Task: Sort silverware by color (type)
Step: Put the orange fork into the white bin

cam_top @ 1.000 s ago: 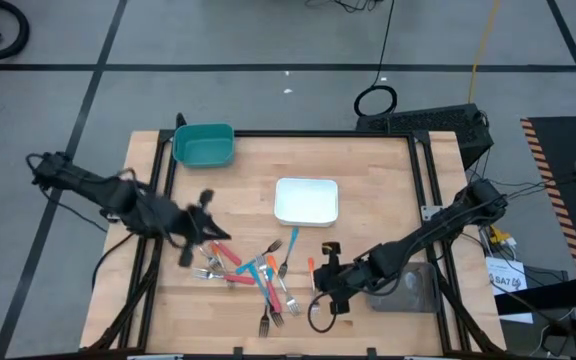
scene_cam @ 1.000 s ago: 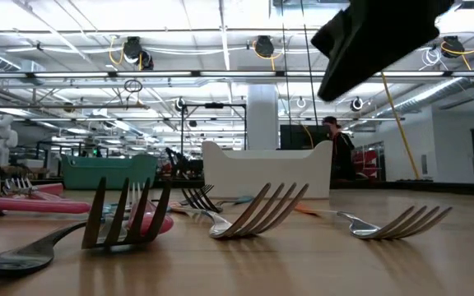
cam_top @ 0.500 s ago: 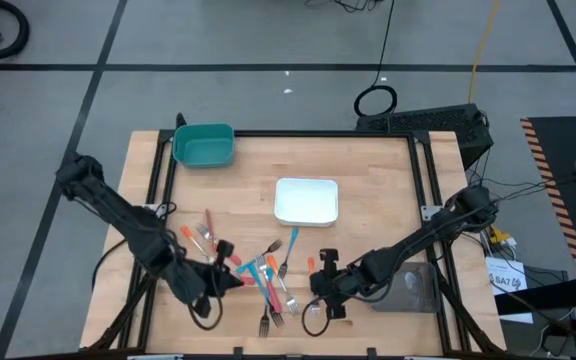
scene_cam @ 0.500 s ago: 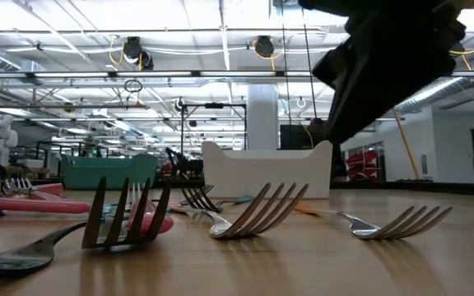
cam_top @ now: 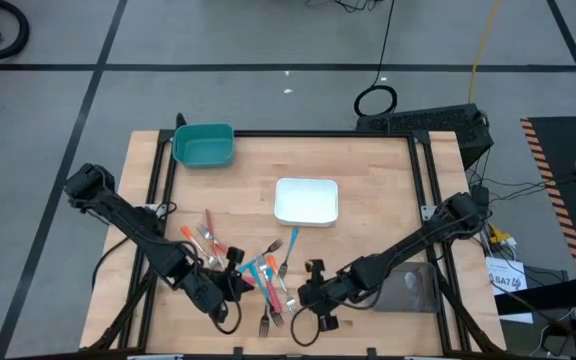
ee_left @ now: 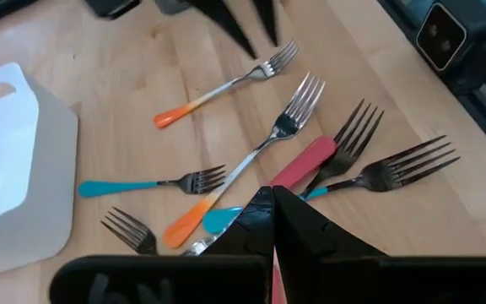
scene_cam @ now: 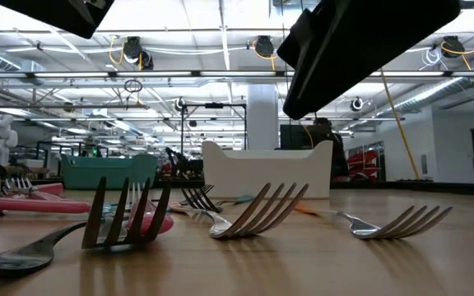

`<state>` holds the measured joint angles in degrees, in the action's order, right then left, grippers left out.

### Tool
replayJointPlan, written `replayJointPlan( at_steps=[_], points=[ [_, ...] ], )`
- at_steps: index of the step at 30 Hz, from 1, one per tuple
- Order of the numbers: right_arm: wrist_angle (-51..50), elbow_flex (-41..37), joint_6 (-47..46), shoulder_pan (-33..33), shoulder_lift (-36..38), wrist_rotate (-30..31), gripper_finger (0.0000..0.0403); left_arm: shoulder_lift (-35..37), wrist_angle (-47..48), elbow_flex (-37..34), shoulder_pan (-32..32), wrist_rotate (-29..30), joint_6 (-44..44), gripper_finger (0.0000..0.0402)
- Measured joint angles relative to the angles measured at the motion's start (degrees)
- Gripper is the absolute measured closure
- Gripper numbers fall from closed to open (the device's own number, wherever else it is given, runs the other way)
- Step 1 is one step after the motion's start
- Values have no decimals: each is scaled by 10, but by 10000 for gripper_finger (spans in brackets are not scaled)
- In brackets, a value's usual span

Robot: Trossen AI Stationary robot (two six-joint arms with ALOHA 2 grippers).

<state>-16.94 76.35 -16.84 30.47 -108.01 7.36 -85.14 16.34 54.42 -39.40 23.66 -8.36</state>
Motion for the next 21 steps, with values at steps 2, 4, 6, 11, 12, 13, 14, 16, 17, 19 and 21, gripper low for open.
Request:
replayJointPlan(
  at_steps=[2, 4, 6, 11, 12, 13, 14, 16, 17, 19, 21],
  points=[
    [0, 9, 5, 5, -10, 0, 299, 0, -1, 0, 0, 0, -11, 394],
    [0, 19, 6, 7, -21, 0, 286, 0, 0, 0, 0, -1, -17, 394],
    [0, 31, 6, 7, -32, 1, 275, 0, 0, 0, 0, -1, -19, 394],
    [0, 56, 55, 8, -66, 1, 257, 0, 0, 0, 0, -1, -19, 394],
    [-1, 59, 59, 8, -72, 0, 255, 0, 0, 0, 0, -1, -19, 394],
    [-2, 63, 60, 8, -76, -1, 255, 0, 0, 0, 0, -1, -19, 394],
    [-2, 65, 59, 9, -79, -1, 254, 0, 0, 0, 0, -1, -19, 394],
    [-1, 72, 56, 12, -80, -3, 254, 0, 0, 0, 0, -1, -18, 394],
    [0, 74, 56, 13, -80, -7, 254, 0, 0, 0, 0, -1, -15, 394],
    [1, 75, 55, 14, -80, -15, 254, 0, 0, 0, 0, -1, -4, 394],
    [-1, 75, 52, 15, -80, -16, 254, 0, 0, 0, 1, -1, 5, 394]
  ],
)
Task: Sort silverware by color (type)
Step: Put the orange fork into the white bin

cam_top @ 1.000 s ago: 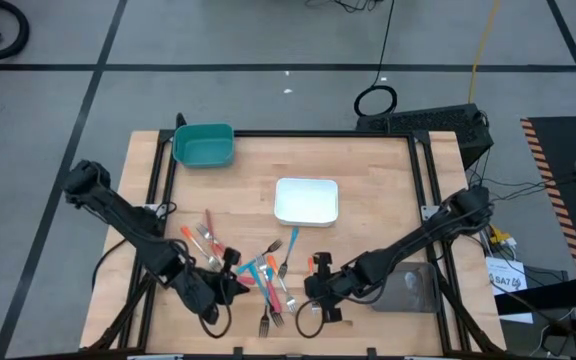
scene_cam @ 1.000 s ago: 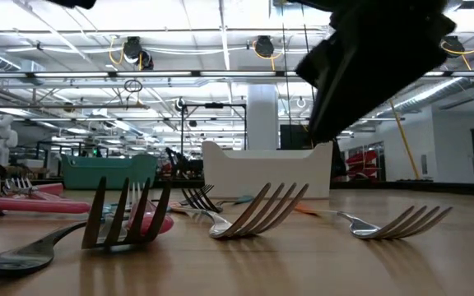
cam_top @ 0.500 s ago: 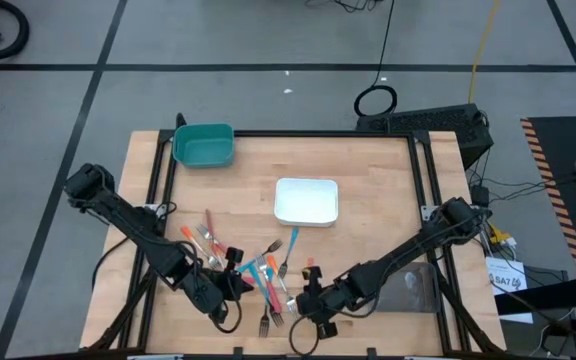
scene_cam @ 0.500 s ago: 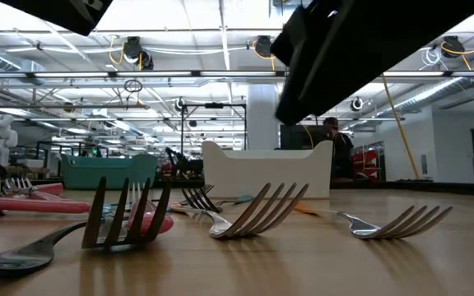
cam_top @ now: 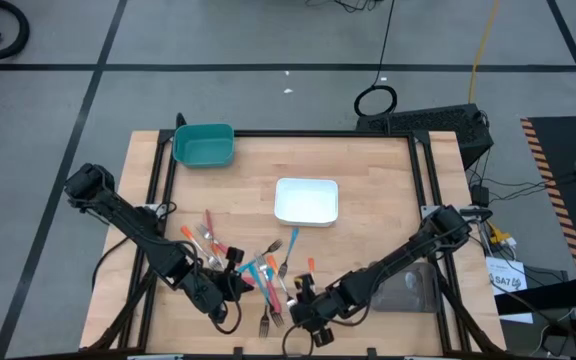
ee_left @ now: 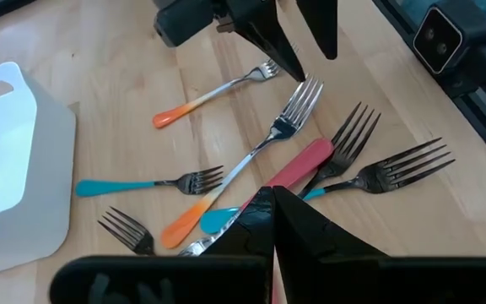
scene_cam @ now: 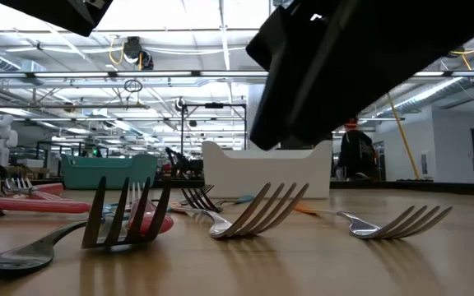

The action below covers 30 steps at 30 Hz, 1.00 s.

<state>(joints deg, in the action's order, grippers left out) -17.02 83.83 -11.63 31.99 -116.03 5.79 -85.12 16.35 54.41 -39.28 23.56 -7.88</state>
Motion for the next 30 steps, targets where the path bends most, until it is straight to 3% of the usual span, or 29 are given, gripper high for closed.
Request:
replayJointPlan(
  at_steps=[20, 25, 30],
  points=[
    [-4, -1, 36, -4, -30, 2, 258, 0, -1, 0, 46, 0, 14, 394],
    [-3, -1, 54, -9, -41, 5, 290, 0, -1, 0, 54, 0, 3, 394],
    [-1, 0, 74, -10, -40, 9, 353, 0, -1, 0, 56, 0, -12, 394]
  ],
)
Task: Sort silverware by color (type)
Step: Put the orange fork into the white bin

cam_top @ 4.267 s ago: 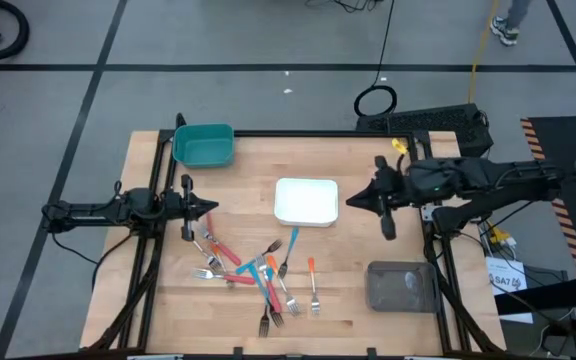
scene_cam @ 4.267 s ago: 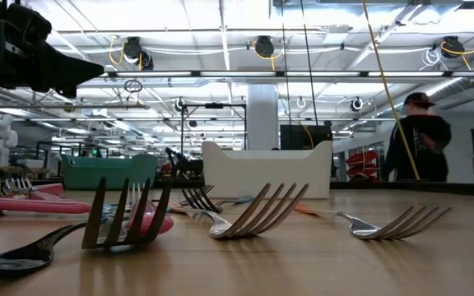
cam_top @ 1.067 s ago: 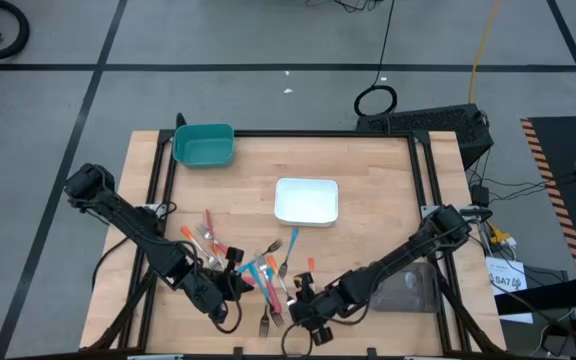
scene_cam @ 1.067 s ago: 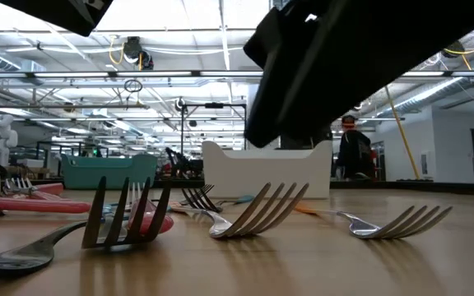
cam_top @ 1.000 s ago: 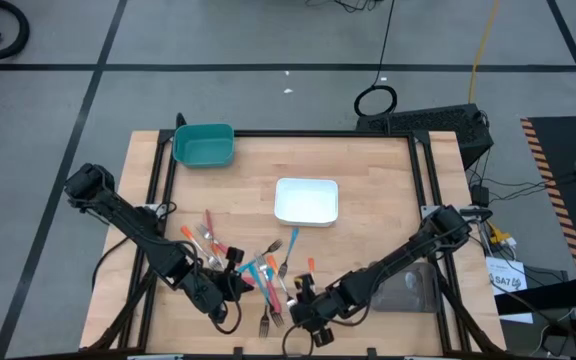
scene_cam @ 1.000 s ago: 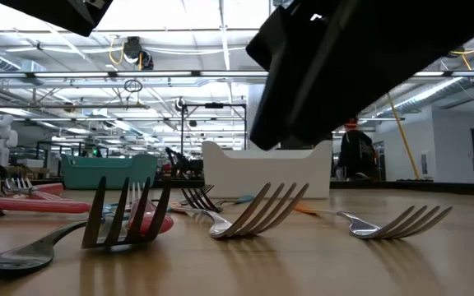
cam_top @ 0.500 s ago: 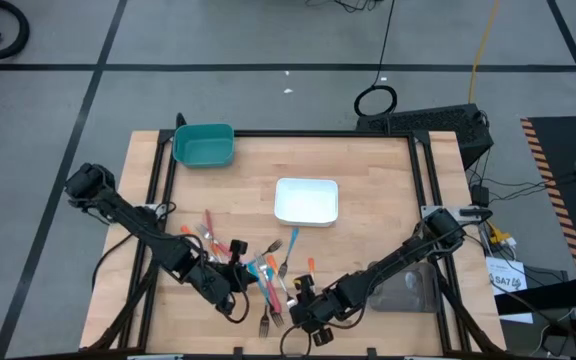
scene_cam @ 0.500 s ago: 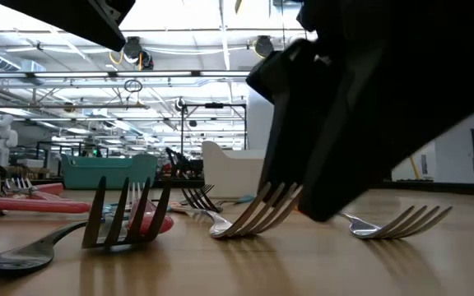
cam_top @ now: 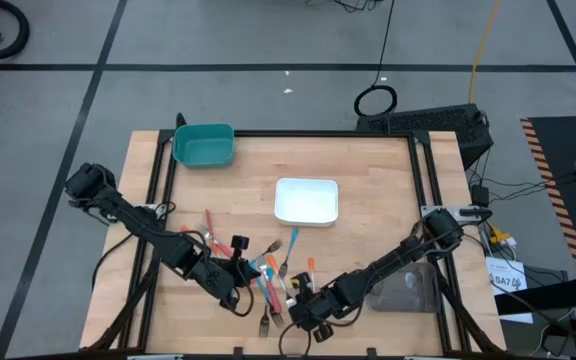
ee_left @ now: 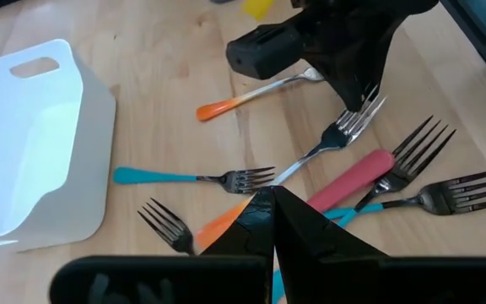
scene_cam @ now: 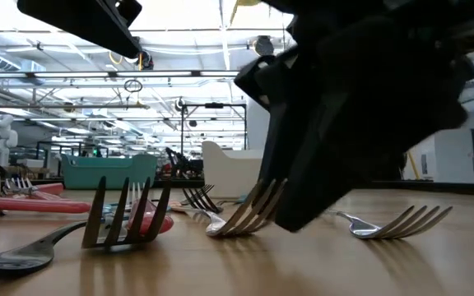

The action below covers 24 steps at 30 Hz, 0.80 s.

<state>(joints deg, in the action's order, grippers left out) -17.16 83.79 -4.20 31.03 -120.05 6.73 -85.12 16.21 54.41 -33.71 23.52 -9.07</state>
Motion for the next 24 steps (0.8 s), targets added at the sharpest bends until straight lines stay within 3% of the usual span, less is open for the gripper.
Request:
replayJointPlan(
  at_steps=[3, 15, 24],
  points=[
    [2, 1, 26, -1, 3, 6, 378, 0, 0, 0, 0, 0, -6, 394],
    [-23, -1, 32, 13, 63, 12, 386, 0, 0, 0, -2, 0, -49, 394],
    [-64, -1, 28, 51, 104, 82, 397, 0, -2, 0, -11, 0, -66, 394]
  ],
)
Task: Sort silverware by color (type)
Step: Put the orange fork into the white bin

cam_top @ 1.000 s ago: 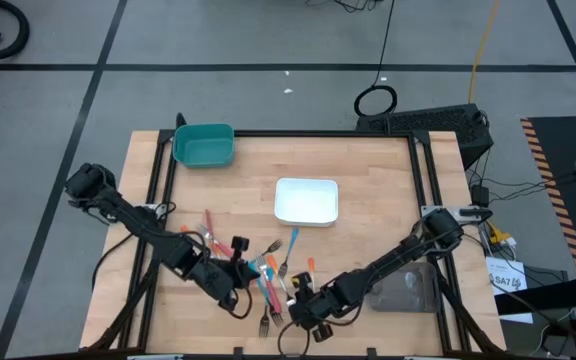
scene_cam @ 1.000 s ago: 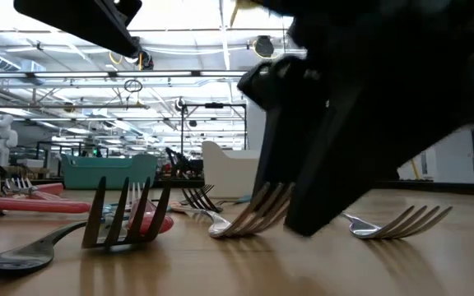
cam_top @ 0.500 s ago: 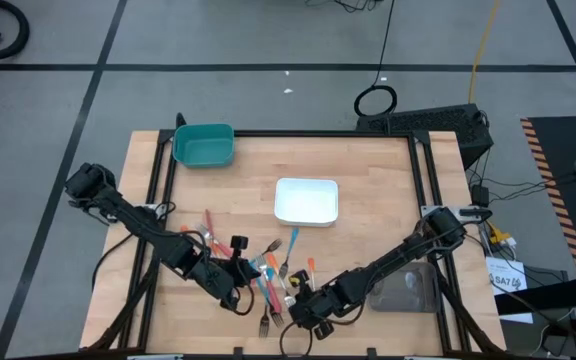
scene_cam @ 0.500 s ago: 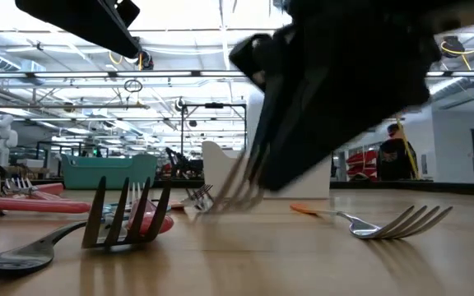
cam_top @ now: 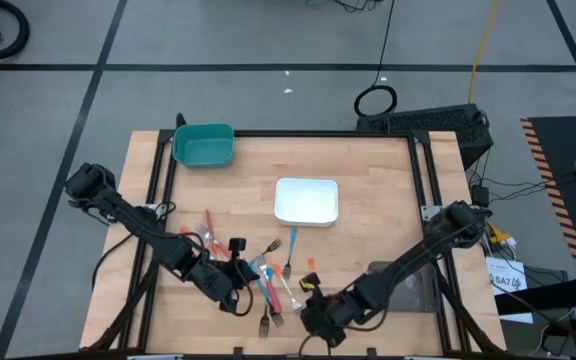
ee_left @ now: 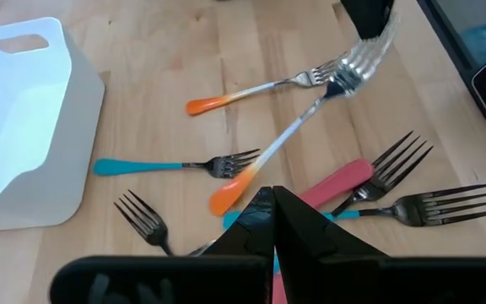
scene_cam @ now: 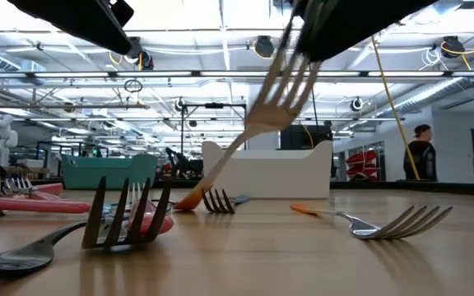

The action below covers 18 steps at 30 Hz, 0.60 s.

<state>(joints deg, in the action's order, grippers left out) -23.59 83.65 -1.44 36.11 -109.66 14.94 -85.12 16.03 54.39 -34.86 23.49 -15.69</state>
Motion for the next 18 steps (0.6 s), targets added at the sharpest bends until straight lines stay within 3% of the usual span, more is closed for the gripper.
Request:
replayJointPlan(
  at_steps=[18],
  points=[
    [-68, 0, 49, 60, 52, 201, 403, 0, -37, 0, -3, 0, 8, 394]
  ],
)
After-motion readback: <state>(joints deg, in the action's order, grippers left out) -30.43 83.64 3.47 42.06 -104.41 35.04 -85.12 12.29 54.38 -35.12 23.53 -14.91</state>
